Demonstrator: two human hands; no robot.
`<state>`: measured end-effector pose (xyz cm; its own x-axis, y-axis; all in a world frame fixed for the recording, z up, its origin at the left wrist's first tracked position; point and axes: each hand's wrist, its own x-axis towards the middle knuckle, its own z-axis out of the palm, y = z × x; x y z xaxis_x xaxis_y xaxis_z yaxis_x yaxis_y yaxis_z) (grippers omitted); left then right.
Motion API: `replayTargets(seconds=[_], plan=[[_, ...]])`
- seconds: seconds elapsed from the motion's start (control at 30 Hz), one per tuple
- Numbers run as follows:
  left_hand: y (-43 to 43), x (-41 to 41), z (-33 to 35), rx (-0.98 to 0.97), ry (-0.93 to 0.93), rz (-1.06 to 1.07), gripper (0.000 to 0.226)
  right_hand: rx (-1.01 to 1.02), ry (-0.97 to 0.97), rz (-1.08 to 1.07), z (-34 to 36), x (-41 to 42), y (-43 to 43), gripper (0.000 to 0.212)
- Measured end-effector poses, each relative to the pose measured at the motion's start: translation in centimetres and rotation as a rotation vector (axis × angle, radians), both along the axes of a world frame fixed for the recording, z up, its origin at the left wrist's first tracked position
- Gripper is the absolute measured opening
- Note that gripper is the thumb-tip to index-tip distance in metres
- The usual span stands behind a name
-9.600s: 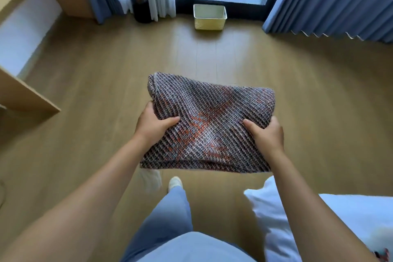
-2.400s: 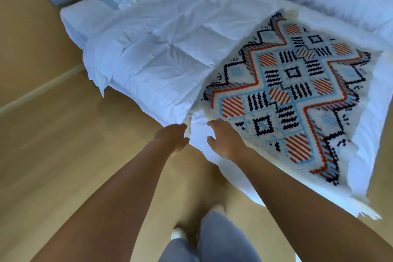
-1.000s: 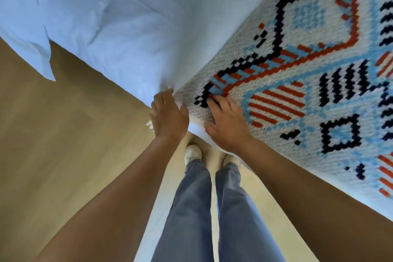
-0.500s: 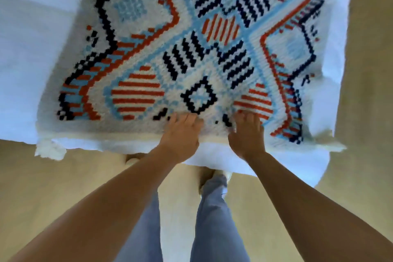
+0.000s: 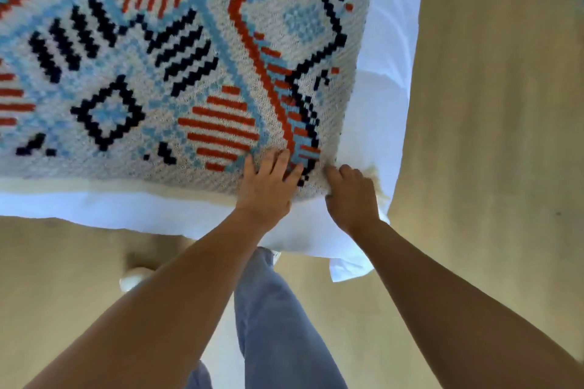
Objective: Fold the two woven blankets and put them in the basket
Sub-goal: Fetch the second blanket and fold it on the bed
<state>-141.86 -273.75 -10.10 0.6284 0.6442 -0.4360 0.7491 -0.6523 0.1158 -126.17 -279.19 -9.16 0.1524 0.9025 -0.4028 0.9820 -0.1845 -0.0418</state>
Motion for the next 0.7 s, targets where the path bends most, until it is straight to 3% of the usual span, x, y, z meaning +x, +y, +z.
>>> replayTargets(seconds=[0.1, 0.23, 0.33, 0.47, 0.6, 0.7], plan=[[-0.2, 0.6, 0.3, 0.028, 0.007, 0.028, 0.047, 0.063, 0.139, 0.018, -0.3, -0.4, -0.4, 0.032], [-2.3, 0.4, 1.0, -0.031, -0.092, -0.004, 0.024, -0.024, 0.242, -0.053, -0.9, -1.8, -4.9, 0.033], [-5.6, -1.0, 0.6, -0.028, -0.023, -0.006, 0.031, -0.16, 0.259, -0.142, -1.4, -2.4, -9.3, 0.032], [-9.7, -2.5, -0.6, 0.059, 0.014, 0.093, 0.062, -0.191, 0.486, -0.488, -1.5, -1.5, -12.2, 0.018], [-14.1, -2.4, -1.1, -0.022, 0.024, 0.165, 0.071, -0.281, 0.654, -0.553, -1.5, -2.6, -13.3, 0.021], [-16.0, -2.0, -1.4, -0.178, 0.021, 0.283, 0.07, -0.375, 0.598, -0.486, -2.3, -3.5, -14.1, 0.021]])
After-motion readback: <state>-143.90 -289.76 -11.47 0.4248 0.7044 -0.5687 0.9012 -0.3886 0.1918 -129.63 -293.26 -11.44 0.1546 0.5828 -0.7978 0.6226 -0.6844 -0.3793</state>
